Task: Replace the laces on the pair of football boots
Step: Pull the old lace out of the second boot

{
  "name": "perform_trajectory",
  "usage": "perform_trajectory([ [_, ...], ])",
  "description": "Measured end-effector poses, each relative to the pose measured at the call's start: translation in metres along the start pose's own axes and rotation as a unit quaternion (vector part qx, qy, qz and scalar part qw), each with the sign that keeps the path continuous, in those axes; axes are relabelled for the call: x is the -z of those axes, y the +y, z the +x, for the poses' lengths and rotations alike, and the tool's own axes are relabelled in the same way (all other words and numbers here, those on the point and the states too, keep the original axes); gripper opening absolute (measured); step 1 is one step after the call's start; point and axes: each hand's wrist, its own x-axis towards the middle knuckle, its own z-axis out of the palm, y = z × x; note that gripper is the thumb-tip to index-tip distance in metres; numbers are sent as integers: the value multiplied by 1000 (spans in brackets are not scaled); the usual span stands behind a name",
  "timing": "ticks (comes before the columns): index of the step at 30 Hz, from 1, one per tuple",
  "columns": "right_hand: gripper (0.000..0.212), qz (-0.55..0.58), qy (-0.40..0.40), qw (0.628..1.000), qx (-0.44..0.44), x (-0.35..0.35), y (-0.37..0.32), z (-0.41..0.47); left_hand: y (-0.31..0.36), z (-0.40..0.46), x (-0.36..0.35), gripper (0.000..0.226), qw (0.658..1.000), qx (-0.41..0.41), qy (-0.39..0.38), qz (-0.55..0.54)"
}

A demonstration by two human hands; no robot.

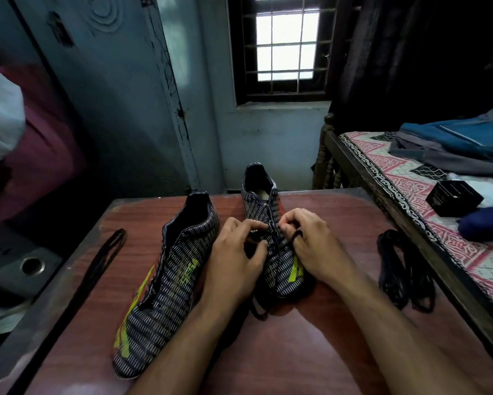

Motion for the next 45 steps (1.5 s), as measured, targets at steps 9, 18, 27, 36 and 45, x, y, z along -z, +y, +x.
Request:
perform_trajectory([
  [9, 8, 22, 24, 999, -32, 3, 0, 1, 5, 0, 3, 55, 999, 18, -8, -42],
  [18, 31, 81, 61, 995, 6, 4, -10, -3, 11, 1, 5, 65, 983, 56, 59, -163],
  [27, 33, 89, 48, 995, 8, 8, -11, -3, 10, -1, 5, 66, 987, 58, 58, -140],
  [36, 30, 91, 49, 995, -5, 10, -11, -2, 8, -2, 12, 42, 997, 44, -7, -62],
  [45, 22, 87, 59, 994, -11, 6, -6, 0, 12, -4, 12, 49, 989, 72, 106, -79],
])
